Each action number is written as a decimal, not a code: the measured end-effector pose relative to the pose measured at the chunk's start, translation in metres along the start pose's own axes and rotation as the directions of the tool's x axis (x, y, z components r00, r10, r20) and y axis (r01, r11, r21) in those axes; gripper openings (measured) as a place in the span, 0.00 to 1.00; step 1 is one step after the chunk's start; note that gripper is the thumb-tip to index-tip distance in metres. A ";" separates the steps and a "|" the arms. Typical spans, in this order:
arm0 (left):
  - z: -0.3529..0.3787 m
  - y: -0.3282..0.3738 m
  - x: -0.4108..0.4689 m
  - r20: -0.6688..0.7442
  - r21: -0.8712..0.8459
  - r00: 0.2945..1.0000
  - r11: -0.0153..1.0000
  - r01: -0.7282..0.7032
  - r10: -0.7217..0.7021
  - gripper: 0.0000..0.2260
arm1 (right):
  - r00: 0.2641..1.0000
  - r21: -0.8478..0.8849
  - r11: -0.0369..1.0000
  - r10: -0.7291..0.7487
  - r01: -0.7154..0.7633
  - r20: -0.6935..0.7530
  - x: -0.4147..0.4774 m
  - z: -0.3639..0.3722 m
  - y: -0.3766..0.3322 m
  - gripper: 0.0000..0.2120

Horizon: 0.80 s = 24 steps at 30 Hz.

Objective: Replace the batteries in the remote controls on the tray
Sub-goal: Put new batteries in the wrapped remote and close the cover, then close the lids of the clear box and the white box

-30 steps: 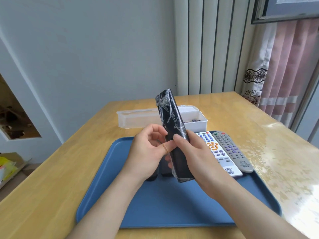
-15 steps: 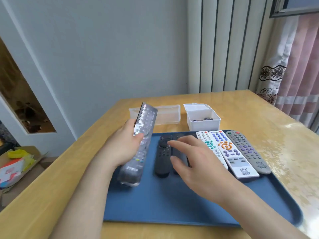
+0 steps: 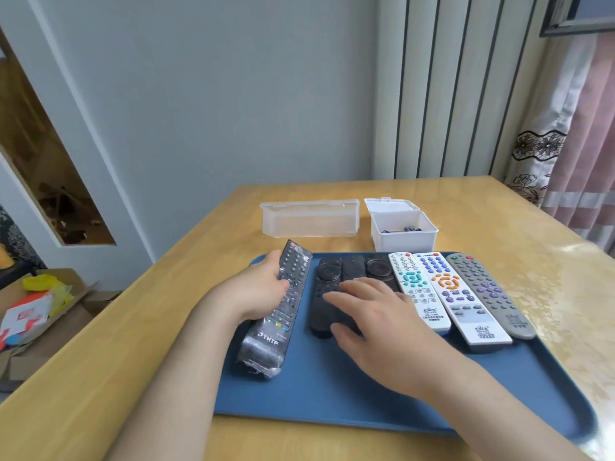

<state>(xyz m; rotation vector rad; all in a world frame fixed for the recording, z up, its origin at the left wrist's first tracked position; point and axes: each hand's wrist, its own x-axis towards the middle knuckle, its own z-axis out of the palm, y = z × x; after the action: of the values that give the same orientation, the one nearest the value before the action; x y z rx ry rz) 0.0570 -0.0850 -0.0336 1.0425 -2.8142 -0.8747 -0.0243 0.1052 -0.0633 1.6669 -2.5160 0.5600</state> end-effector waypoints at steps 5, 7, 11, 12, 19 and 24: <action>0.008 0.005 0.002 -0.021 -0.029 1.000 0.999 -0.022 0.021 0.24 | 0.997 -0.100 0.994 -0.032 0.039 0.067 0.000 0.004 -0.001 0.17; 0.010 0.004 0.004 -0.059 0.038 0.998 0.999 -0.033 0.036 0.23 | 0.997 -0.099 0.994 -0.038 0.043 0.060 0.001 0.003 0.000 0.17; 0.005 0.002 0.002 -0.107 0.153 0.993 0.988 -0.031 0.048 0.22 | 0.999 0.071 0.997 -0.019 0.016 0.040 0.010 -0.014 0.005 0.16; 0.001 0.003 0.002 -0.135 0.149 0.989 0.988 -0.036 0.056 0.22 | 0.999 0.112 0.994 0.002 -0.007 0.042 0.016 -0.021 0.009 0.17; -0.044 0.019 0.047 -0.436 -0.152 0.895 0.973 -0.172 0.090 0.15 | 0.991 0.115 0.984 0.134 -0.136 0.025 0.095 -0.060 0.046 0.24; -0.055 0.020 0.101 -0.560 -0.217 0.829 0.964 -0.152 0.005 0.16 | 0.970 0.053 0.971 0.229 -0.233 0.083 0.147 -0.051 0.061 0.24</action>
<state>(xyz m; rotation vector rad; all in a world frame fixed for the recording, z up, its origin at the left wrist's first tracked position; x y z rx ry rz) -0.0226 -0.1609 0.0060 0.9423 -2.1768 -0.7421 -0.1467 0.0147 0.0060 1.4480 -2.7979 0.6091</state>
